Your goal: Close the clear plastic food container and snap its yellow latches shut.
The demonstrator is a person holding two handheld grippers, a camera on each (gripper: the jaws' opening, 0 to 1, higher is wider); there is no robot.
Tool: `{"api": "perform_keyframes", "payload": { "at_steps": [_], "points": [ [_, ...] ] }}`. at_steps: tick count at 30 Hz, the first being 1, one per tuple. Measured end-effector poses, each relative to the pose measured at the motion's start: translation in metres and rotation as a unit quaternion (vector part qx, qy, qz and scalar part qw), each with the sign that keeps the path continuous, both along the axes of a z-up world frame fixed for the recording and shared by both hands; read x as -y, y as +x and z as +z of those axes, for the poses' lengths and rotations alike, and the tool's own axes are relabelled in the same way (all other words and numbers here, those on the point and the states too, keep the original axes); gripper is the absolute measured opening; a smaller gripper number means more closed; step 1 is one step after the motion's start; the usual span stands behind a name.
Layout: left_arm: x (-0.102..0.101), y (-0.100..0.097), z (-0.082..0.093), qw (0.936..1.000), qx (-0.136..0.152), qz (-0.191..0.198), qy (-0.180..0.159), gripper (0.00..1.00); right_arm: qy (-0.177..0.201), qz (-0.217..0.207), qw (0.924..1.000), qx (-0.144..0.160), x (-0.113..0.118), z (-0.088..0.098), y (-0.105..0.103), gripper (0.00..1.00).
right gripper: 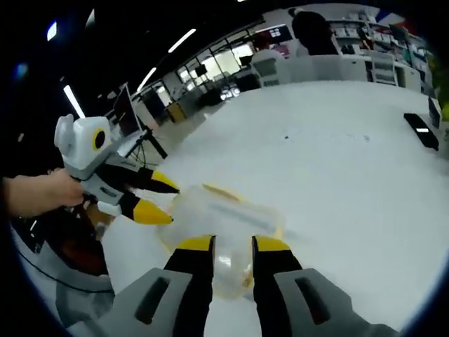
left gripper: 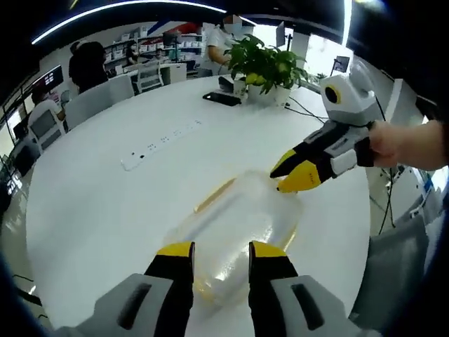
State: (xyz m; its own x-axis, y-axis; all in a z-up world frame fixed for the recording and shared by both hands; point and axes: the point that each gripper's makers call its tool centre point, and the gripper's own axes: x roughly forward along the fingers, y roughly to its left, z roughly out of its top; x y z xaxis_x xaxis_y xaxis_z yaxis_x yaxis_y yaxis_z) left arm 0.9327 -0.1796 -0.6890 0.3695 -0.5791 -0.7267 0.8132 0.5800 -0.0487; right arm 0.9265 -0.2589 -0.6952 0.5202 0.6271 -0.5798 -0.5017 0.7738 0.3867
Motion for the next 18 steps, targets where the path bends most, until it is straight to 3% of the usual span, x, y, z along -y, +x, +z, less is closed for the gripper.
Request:
{"api": "perform_keyframes", "payload": {
  "at_steps": [13, 18],
  "points": [
    [0.016, -0.005, -0.008, 0.9986, -0.001, -0.052, 0.008, 0.22, -0.029, 0.043, 0.9983, 0.025, -0.013, -0.004, 0.004, 0.17],
    [0.023, -0.006, -0.01, 0.996, 0.017, -0.085, 0.02, 0.22, -0.053, 0.075, 0.9946, 0.049, -0.018, -0.006, 0.004, 0.15]
  ]
}}
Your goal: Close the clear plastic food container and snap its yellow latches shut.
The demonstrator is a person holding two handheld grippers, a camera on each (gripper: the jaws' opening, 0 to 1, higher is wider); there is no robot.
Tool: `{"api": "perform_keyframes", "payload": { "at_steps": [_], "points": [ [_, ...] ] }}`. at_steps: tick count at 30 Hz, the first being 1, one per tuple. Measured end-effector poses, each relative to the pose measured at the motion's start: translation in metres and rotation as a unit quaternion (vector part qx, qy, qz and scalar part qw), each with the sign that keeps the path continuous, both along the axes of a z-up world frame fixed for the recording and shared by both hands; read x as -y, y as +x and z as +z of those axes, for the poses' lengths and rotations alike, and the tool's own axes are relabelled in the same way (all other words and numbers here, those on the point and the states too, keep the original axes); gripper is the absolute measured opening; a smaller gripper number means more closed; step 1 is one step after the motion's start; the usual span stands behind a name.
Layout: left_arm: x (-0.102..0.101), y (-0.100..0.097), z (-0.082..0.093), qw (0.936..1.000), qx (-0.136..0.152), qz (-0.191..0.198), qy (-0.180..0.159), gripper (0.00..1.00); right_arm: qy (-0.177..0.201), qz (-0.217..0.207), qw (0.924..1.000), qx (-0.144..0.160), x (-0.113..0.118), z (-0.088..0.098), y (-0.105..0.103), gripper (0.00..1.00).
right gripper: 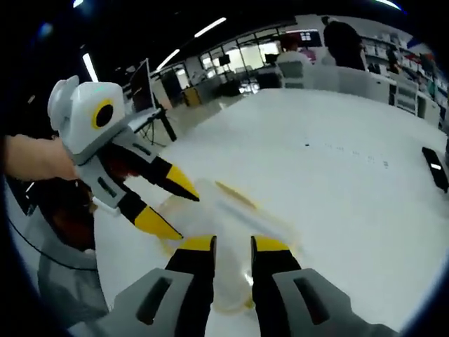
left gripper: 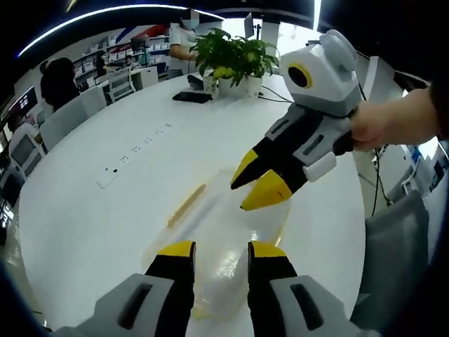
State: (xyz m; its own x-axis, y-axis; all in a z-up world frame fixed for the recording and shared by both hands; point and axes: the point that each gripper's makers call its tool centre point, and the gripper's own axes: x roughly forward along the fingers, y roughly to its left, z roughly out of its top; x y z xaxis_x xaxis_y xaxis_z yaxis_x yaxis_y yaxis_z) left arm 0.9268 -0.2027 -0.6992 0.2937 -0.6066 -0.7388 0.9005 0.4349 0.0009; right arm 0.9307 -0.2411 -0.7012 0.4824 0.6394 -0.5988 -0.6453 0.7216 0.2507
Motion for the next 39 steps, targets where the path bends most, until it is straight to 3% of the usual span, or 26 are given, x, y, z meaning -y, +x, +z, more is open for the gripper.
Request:
{"api": "perform_keyframes", "payload": {
  "at_steps": [18, 33, 37, 38, 39],
  "points": [
    [0.014, -0.003, -0.007, 0.9991, 0.012, -0.041, 0.001, 0.22, -0.032, 0.059, 0.996, 0.058, -0.019, -0.003, 0.012, 0.14],
    [0.021, -0.014, -0.008, 0.9989, 0.014, -0.035, -0.028, 0.22, -0.041, 0.081, 0.9936, 0.067, -0.033, -0.005, 0.024, 0.14],
    [0.019, -0.016, -0.007, 0.9986, 0.023, -0.045, -0.019, 0.23, -0.043, 0.087, 0.9929, 0.069, -0.036, -0.004, 0.024, 0.16],
    [0.012, -0.019, -0.013, 0.9976, 0.027, -0.062, 0.014, 0.25, -0.043, 0.086, 0.9926, 0.074, -0.037, -0.002, 0.025, 0.17],
    [0.019, -0.018, -0.008, 0.9975, 0.035, -0.062, -0.008, 0.25, -0.044, 0.085, 0.9924, 0.077, -0.037, -0.001, 0.025, 0.18]
  ]
}}
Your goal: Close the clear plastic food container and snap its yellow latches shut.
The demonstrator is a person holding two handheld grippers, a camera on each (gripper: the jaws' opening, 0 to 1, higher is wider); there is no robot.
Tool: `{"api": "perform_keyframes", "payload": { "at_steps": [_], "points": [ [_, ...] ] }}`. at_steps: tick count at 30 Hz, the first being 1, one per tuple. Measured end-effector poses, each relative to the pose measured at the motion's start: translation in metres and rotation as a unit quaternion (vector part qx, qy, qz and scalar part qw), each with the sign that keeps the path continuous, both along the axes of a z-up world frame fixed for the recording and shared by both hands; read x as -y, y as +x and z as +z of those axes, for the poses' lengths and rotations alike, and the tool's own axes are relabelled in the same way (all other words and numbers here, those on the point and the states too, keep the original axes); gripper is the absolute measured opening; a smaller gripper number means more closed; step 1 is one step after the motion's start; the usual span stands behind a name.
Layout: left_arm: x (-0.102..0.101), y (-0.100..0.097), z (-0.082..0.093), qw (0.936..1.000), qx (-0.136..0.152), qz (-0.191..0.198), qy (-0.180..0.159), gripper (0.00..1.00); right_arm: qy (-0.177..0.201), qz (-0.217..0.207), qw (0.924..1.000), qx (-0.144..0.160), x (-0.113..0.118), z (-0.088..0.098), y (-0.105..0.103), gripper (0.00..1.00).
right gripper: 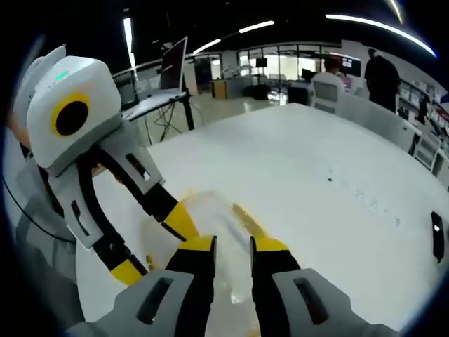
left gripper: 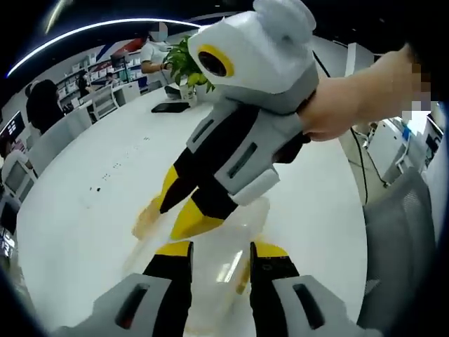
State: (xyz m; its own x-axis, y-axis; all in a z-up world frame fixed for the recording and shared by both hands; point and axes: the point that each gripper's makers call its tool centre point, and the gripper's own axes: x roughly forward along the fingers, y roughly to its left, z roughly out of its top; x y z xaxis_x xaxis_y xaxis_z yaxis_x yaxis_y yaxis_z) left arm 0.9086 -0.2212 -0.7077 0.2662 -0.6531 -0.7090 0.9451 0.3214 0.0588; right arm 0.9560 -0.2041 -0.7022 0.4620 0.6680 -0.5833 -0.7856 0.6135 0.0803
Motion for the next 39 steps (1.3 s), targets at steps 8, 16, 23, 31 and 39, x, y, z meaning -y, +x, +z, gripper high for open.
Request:
{"api": "perform_keyframes", "payload": {
  "at_steps": [8, 16, 23, 31, 39],
  "points": [
    [-0.001, 0.001, 0.0, 1.0, -0.005, 0.002, -0.001, 0.25, -0.007, 0.007, 1.0, -0.003, 0.001, -0.002, 0.006, 0.18],
    [0.002, 0.001, 0.001, 0.9999, 0.006, -0.013, -0.005, 0.25, -0.036, 0.04, 0.9985, -0.011, -0.001, -0.004, 0.01, 0.25],
    [0.006, -0.003, 0.003, 0.9976, 0.036, -0.059, 0.002, 0.27, -0.045, 0.074, 0.9957, -0.032, -0.001, -0.007, 0.013, 0.26],
    [0.002, -0.01, -0.008, 0.9888, 0.069, -0.126, 0.041, 0.36, -0.055, 0.103, 0.9919, -0.05, 0.0, -0.009, 0.013, 0.27],
    [0.0, -0.004, -0.011, 0.9843, 0.089, -0.137, 0.066, 0.31, -0.061, 0.123, 0.9886, -0.06, -0.001, -0.01, 0.014, 0.27]
  ]
}}
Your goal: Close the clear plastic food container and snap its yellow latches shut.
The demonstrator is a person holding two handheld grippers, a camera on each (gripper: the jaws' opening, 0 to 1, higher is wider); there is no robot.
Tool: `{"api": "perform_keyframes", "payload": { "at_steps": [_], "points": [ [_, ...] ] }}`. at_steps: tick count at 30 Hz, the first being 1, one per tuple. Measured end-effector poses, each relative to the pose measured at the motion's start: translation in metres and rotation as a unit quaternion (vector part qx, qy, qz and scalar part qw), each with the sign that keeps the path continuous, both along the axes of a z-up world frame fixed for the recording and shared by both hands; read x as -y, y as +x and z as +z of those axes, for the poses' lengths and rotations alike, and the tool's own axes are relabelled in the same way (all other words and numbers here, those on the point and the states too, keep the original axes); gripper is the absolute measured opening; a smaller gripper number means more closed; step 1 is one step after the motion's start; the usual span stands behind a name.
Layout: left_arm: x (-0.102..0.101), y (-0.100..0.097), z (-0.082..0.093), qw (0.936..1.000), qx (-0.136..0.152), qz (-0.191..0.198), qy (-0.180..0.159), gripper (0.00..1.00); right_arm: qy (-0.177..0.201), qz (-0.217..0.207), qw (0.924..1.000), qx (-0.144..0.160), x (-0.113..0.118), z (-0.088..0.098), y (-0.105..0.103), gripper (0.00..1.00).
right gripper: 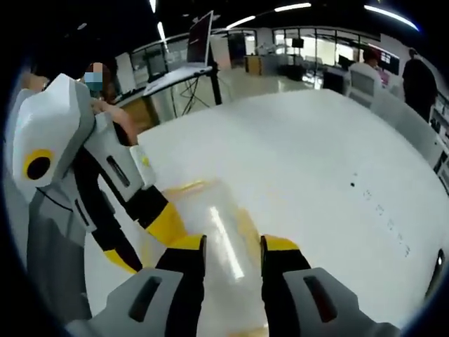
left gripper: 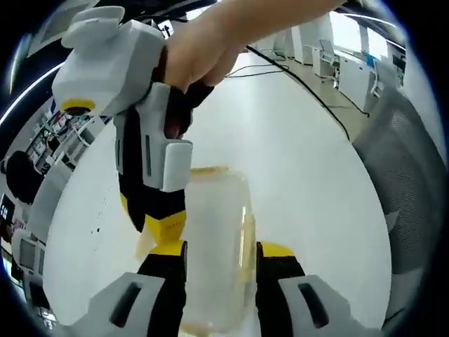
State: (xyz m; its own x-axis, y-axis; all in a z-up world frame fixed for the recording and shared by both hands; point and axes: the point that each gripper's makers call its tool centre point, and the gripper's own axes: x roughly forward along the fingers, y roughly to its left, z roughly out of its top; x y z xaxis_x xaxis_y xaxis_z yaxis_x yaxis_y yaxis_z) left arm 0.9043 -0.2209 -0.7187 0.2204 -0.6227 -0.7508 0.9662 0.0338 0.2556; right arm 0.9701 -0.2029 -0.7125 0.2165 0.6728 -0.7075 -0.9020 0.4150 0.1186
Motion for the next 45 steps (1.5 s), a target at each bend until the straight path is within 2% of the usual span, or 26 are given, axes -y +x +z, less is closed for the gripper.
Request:
{"api": "perform_keyframes", "payload": {
  "at_steps": [5, 17, 23, 29, 33, 37, 45],
  "points": [
    [0.0, 0.0, 0.0, 1.0, 0.008, -0.002, 0.005, 0.31, -0.007, 0.017, 0.9998, -0.008, -0.001, 0.0, -0.001, 0.27],
    [0.002, 0.001, 0.001, 0.9999, 0.011, -0.001, 0.01, 0.32, -0.023, 0.056, 0.9969, -0.051, -0.002, -0.003, 0.001, 0.28],
    [0.002, 0.0, 0.001, 0.9999, 0.012, -0.001, 0.011, 0.32, -0.047, 0.091, 0.9904, -0.093, -0.001, -0.006, -0.005, 0.31],
    [0.002, 0.0, 0.001, 0.9998, 0.012, 0.0, 0.014, 0.32, -0.071, 0.134, 0.9827, -0.106, -0.003, -0.007, -0.008, 0.32],
    [0.003, 0.0, 0.001, 0.9998, 0.011, -0.001, 0.019, 0.32, -0.074, 0.143, 0.9797, -0.119, -0.002, -0.008, -0.007, 0.32],
    [0.004, 0.0, 0.001, 0.9996, 0.01, -0.004, 0.027, 0.32, -0.07, 0.133, 0.9782, -0.143, 0.0, -0.01, -0.008, 0.33],
    [0.006, -0.001, -0.001, 0.9985, 0.025, -0.019, 0.046, 0.33, -0.062, 0.128, 0.9773, -0.157, 0.001, -0.009, -0.008, 0.34]
  ]
}}
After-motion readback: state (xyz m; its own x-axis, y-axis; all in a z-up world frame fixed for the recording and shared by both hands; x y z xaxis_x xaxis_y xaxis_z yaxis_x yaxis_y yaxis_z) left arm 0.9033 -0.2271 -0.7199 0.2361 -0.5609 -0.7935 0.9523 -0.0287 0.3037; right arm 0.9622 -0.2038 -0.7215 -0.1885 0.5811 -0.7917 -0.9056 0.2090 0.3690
